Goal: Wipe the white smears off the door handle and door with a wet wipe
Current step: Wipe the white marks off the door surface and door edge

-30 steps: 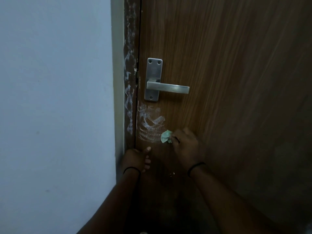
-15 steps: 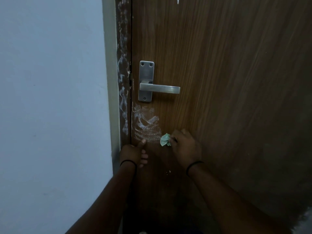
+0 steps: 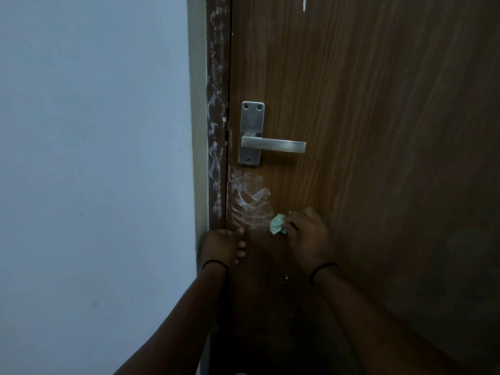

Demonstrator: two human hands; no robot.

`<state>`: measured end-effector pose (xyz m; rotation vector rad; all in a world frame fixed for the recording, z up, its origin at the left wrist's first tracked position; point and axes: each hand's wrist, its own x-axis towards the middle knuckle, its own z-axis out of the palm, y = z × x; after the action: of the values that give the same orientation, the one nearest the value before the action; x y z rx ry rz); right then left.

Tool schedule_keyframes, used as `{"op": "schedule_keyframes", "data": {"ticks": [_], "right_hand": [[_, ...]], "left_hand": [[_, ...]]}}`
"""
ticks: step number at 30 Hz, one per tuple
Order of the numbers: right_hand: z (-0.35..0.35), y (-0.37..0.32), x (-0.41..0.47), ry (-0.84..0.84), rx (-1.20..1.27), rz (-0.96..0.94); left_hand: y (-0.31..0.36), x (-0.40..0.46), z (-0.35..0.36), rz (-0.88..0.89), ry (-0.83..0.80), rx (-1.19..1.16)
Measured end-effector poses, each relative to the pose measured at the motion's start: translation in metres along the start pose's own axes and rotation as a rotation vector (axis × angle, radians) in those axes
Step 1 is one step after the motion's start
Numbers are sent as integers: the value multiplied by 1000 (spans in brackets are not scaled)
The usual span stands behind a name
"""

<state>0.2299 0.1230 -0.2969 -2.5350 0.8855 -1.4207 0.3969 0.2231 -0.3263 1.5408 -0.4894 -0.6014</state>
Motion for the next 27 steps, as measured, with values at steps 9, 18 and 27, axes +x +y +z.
{"op": "schedule_keyframes", "data": {"ticks": [9,18,27], "right_hand": [[24,-27,-5,-179,-74,-78],[20,-33,5,39,-9,14],[32,-27,-1,-101,-57,1]], "left_hand": [[6,-2,-5,42,8,8],[-4,-5,-1,36,3,34],[-7,-5,-6,31,45,26]]}}
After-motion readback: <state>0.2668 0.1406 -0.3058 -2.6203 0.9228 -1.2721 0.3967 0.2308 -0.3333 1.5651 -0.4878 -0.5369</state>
